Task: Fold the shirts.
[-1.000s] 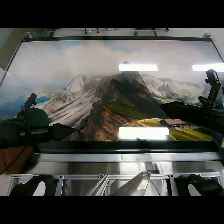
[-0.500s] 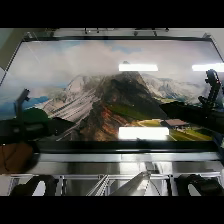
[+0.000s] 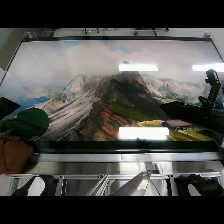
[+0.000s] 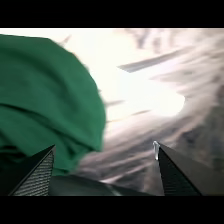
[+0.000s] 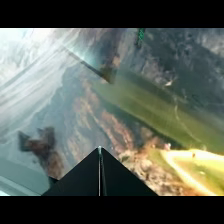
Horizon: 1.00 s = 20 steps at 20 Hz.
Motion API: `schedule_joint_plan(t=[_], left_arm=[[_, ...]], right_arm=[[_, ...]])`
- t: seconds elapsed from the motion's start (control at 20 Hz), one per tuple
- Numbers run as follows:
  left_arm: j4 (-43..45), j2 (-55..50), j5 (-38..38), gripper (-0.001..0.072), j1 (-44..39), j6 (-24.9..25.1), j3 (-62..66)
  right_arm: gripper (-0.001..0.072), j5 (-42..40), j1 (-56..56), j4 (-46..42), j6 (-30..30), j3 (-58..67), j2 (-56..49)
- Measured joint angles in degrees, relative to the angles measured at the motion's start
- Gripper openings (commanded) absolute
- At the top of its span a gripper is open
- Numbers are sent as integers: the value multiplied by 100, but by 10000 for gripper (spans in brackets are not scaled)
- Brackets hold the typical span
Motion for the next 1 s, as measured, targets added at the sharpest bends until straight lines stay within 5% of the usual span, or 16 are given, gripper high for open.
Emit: schedule_joint_plan(t=[0.35,0.85,0.9,1.0], left_arm=[[1360,-2094,-35,720,-33,-44,1141],[1690,-3729,586,699,-146,-44,1762],[1700,-3851,699,596,-195,-44,1773],[1711,-4087,874,57,-365,-44,1786]], right_arm=[[27,-37,0,-2,0,0,0],[26,-44,0,-2,0,0,0],[27,-44,0,-2,0,0,0],[27,-44,0,-2,0,0,0]])
